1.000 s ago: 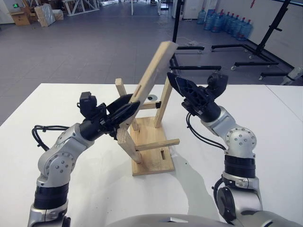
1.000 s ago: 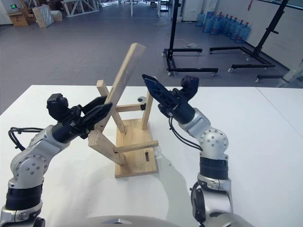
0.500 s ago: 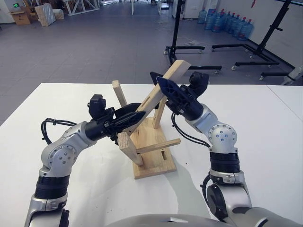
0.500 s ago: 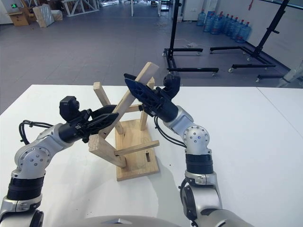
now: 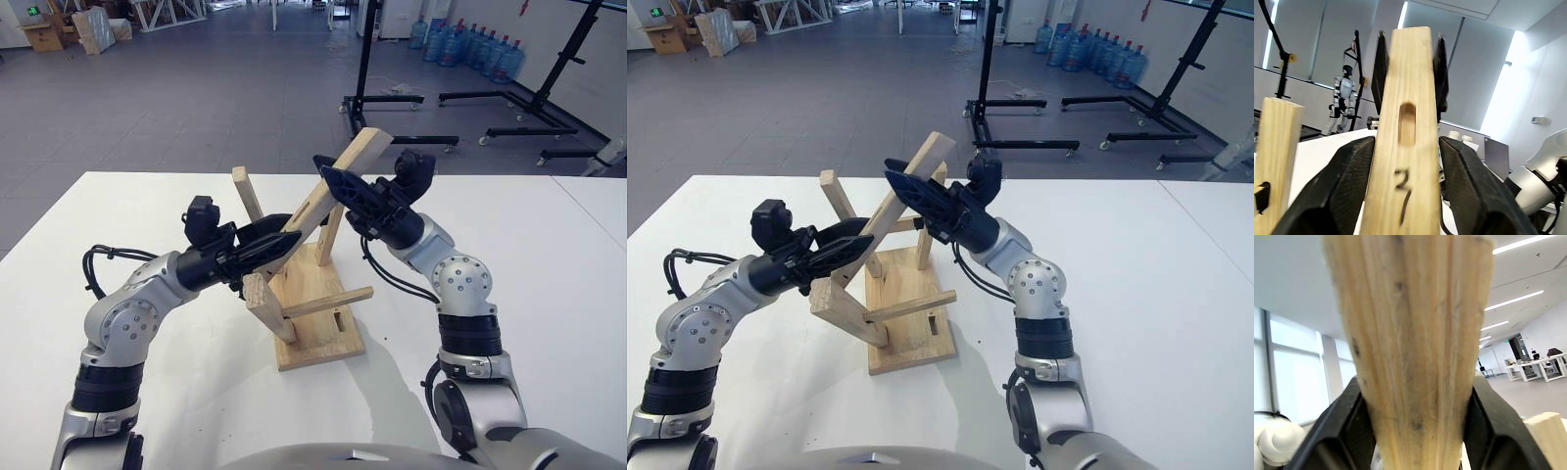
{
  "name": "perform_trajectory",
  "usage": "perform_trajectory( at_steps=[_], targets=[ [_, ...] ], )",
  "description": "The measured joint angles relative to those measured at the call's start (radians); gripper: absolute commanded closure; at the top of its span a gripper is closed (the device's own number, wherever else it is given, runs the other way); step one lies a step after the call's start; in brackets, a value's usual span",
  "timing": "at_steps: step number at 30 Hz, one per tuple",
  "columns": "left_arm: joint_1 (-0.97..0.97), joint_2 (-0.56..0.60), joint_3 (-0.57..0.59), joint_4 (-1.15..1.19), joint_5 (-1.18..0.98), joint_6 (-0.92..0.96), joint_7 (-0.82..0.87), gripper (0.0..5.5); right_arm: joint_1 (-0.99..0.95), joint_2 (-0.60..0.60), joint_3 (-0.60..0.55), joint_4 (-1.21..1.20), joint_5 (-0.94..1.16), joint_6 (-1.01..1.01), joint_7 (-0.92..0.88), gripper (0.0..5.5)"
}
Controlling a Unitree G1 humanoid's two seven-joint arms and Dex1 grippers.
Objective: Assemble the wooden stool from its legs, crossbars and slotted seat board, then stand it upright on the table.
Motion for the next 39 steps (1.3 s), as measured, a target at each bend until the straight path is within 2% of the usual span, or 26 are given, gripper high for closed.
perform_trajectory(
  at_steps=[10,14,18,24,28,34,39],
  targets=[
    [0.046,-0.008,0.135,-0.026,-0.004,-0.039,0.076,1.2,-0.004,-0.138,-0.039,0.031,-0.085,-0.069,0.1,3.44],
    [0.127,-0.009,0.261,-0.161,-0.113,-0.055,0.164,1.17,0.064,-0.317,-0.063,0.183,-0.196,-0.151,0.297,3.44],
    [0.187,0.011,0.318,-0.168,-0.146,-0.053,0.206,1.17,0.141,-0.385,-0.061,0.214,-0.201,-0.125,0.42,3.44],
    [0.192,0.051,0.345,-0.103,-0.145,-0.05,0.229,1.17,0.253,-0.343,-0.018,0.114,-0.161,-0.109,0.457,3.44],
    [0.196,0.065,0.345,-0.075,-0.129,-0.049,0.23,1.17,0.323,-0.316,0.001,0.039,-0.164,-0.168,0.438,3.45],
    [0.196,0.076,0.342,-0.054,-0.11,-0.049,0.229,1.17,0.3,-0.328,0.047,0.044,-0.274,-0.325,0.45,3.45],
    [0.196,0.076,0.332,-0.05,-0.104,-0.05,0.227,1.17,0.256,-0.331,0.081,0.058,-0.331,-0.36,0.416,3.45]
  ],
)
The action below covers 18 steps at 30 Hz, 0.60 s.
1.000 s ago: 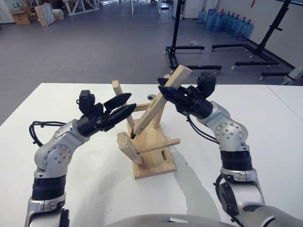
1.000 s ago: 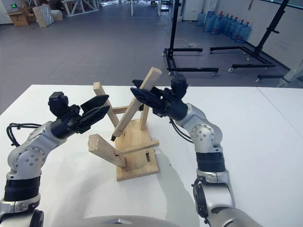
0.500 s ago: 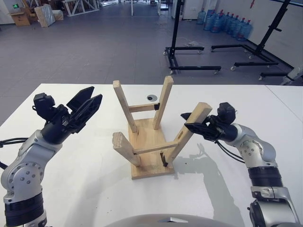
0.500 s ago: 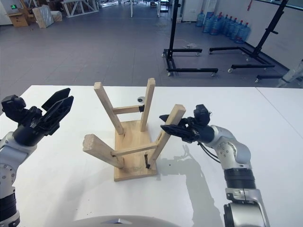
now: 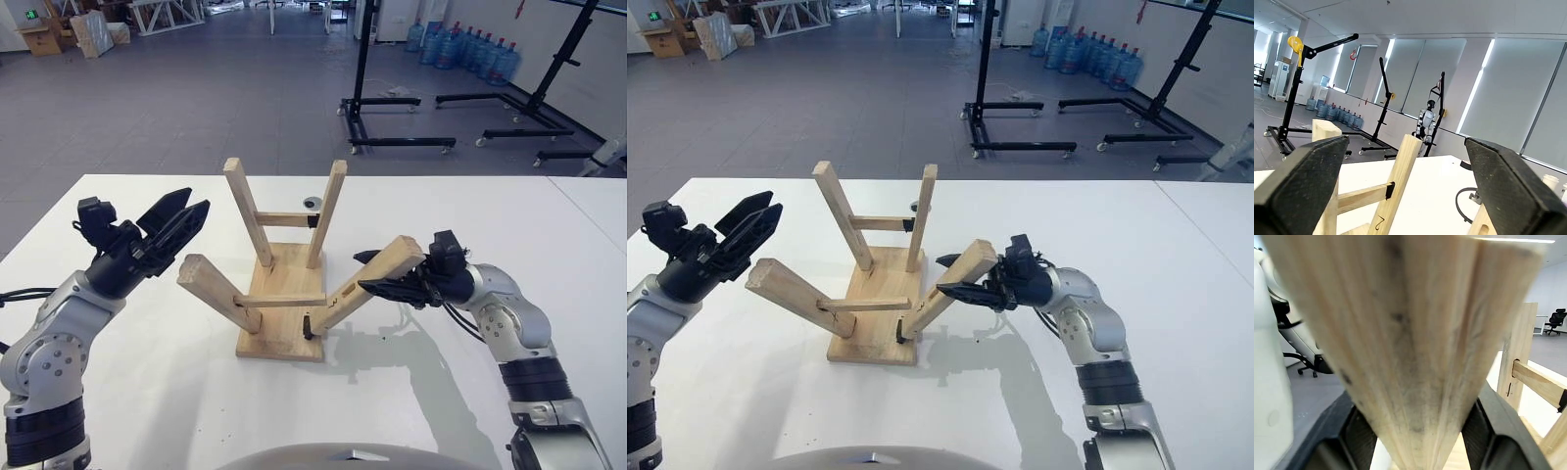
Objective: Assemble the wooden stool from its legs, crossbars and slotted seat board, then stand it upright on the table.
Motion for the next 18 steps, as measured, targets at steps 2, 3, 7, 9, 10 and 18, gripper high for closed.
perform_trajectory(
  at_steps=[2,3,7,9,10,18],
  targets=[
    [0.0,0.0,-0.006,0.0,0.005,-0.002,-0.001,1.17,-0.011,-0.001,0.011,-0.007,-0.026,0.002,-0.037,3.45],
    [0.0,0.0,-0.006,0.0,0.008,-0.003,-0.001,1.17,-0.012,-0.005,0.016,-0.019,-0.029,0.016,-0.055,3.45],
    [0.006,-0.001,-0.005,-0.002,0.009,-0.007,0.001,1.17,-0.05,-0.053,0.051,-0.101,-0.048,0.096,-0.093,3.45],
    [0.007,-0.002,-0.005,-0.004,0.01,-0.009,0.002,1.17,-0.07,-0.071,0.072,-0.129,-0.064,0.11,-0.1,3.45],
    [0.007,-0.006,-0.005,-0.008,0.011,-0.012,0.003,1.17,-0.074,-0.078,0.078,-0.141,-0.07,0.113,-0.103,3.45],
    [0.009,-0.015,-0.005,-0.019,0.01,-0.019,0.002,1.17,-0.074,-0.075,0.111,-0.2,-0.089,0.092,-0.133,3.45]
  ],
)
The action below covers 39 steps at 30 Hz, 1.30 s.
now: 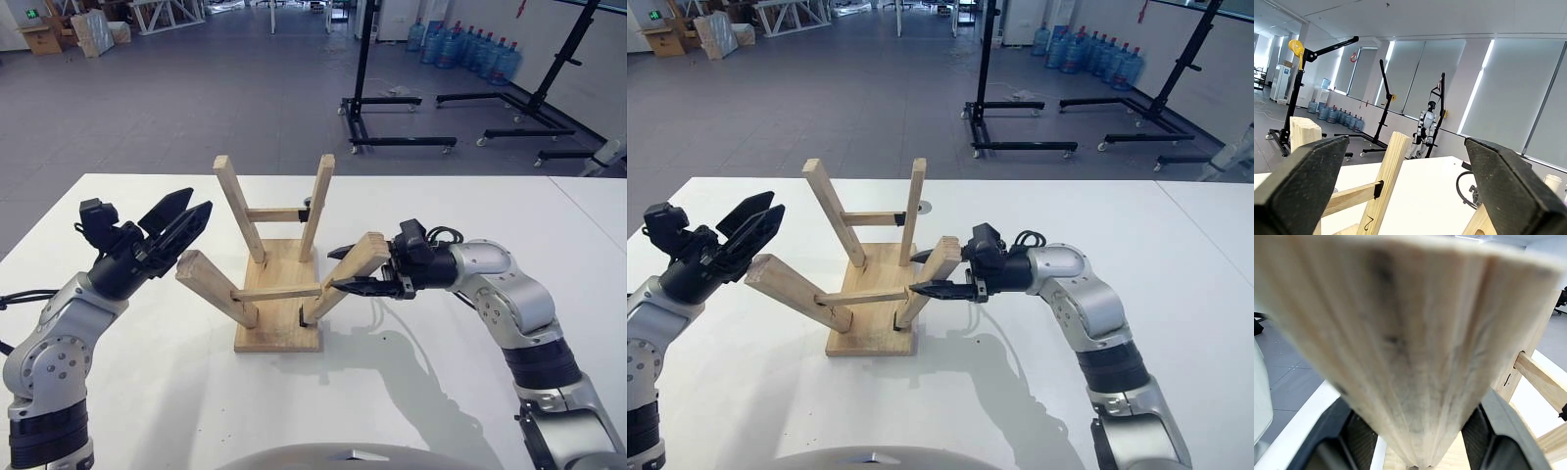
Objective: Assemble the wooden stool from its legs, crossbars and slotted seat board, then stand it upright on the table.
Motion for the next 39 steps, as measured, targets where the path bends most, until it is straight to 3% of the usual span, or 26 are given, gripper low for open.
perform_trajectory(
  at_steps=[12,19,39],
  targets=[
    [-0.001,0.036,0.021,-0.043,-0.113,0.047,-0.04,1.17,0.046,0.021,0.033,-0.013,-0.037,-0.058,-0.062,3.45],
    [-0.006,0.014,-0.098,0.011,-0.029,0.012,-0.073,1.17,0.045,0.009,0.034,-0.011,-0.036,-0.047,-0.058,3.45],
    [0.011,0.005,-0.116,0.05,-0.06,0.004,-0.086,1.17,0.128,0.001,0.035,-0.053,-0.028,-0.114,-0.066,3.45]
  ],
)
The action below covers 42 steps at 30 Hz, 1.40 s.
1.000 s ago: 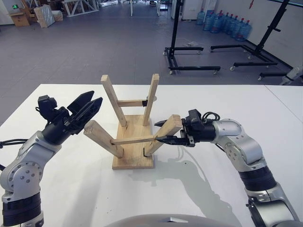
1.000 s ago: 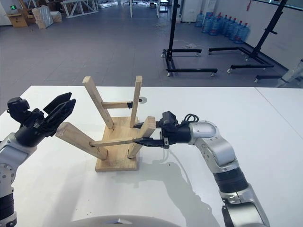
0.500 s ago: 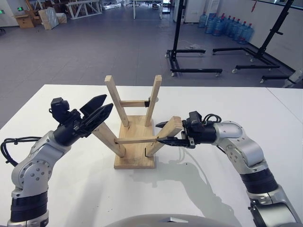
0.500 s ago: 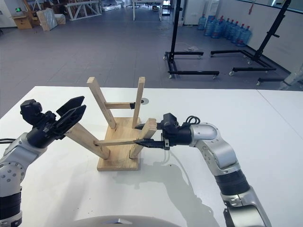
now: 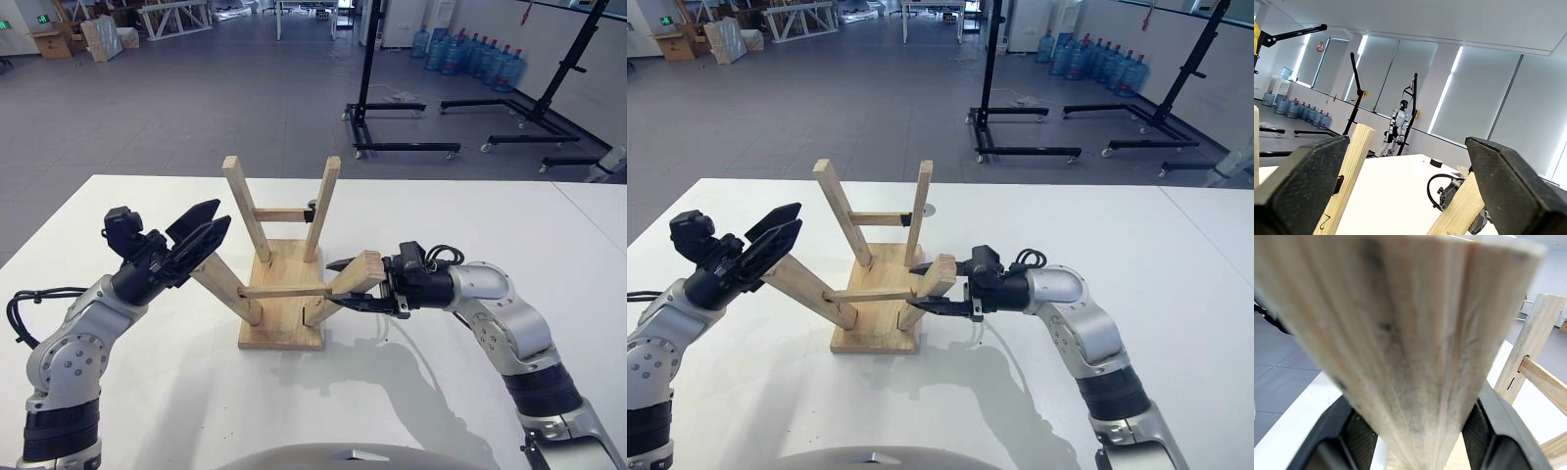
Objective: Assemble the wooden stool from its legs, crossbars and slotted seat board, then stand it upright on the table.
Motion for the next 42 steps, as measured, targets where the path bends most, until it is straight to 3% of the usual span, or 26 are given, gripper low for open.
perform_trajectory(
  at_steps=[31,42],
  targets=[
    [-0.087,0.075,-0.058,0.043,0.007,-0.001,0.021,1.17,-0.05,0.06,0.008,0.093,-0.009,-0.012,-0.033,3.45],
    [-0.087,0.053,-0.101,0.008,0.012,-0.006,0.032,1.17,-0.055,0.06,0.03,0.111,0.037,0.086,-0.028,1.55]
  ],
)
